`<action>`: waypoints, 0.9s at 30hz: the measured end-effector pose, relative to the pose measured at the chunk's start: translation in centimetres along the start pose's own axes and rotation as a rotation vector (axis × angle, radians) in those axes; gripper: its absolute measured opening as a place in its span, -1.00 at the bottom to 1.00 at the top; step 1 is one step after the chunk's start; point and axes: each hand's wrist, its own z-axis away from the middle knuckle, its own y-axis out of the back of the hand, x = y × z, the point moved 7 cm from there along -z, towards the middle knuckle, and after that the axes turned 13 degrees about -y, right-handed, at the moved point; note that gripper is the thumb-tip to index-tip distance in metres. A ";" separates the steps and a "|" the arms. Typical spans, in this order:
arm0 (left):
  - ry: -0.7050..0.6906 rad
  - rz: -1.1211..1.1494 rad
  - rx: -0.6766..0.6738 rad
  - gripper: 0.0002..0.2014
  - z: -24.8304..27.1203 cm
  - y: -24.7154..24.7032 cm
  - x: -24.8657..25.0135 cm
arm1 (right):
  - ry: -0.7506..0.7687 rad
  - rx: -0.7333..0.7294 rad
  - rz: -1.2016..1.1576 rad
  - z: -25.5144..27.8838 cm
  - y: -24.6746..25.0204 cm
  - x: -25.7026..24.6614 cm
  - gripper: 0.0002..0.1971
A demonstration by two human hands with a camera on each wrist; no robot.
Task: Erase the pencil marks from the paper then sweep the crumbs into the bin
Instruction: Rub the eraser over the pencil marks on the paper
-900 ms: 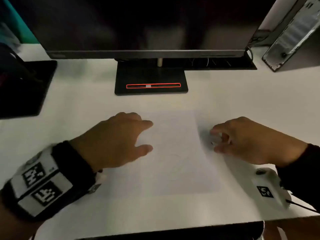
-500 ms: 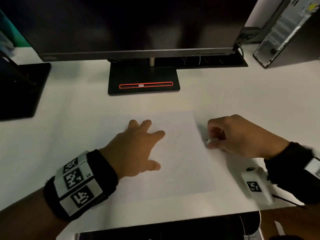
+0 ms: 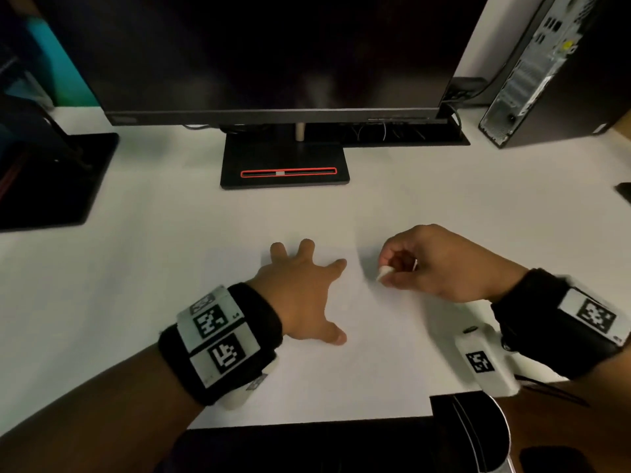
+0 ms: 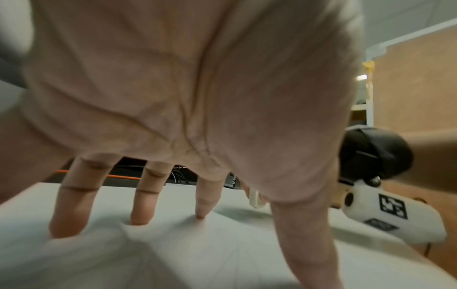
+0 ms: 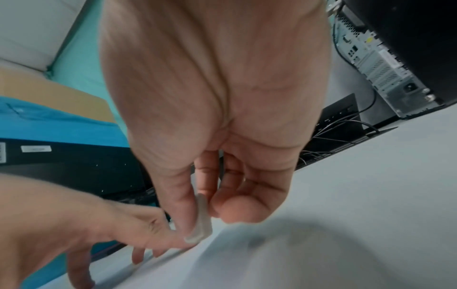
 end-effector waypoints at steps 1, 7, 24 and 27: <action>0.009 -0.015 0.001 0.08 -0.2 -0.1 0.0 | -0.004 0.003 0.021 -0.3 -0.3 -0.1 -0.92; 0.019 -0.050 0.018 0.10 -0.8 -0.5 0.0 | 0.040 0.042 0.164 -1.0 -2.1 -1.1 -0.88; 0.011 -0.106 -0.020 0.23 -1.3 -0.9 -0.1 | 0.011 0.034 0.239 -1.3 -2.6 -1.3 -0.80; 0.006 -0.093 -0.011 0.23 -1.3 -1.0 -0.2 | -0.004 0.002 0.253 -1.6 -2.4 -1.1 -0.77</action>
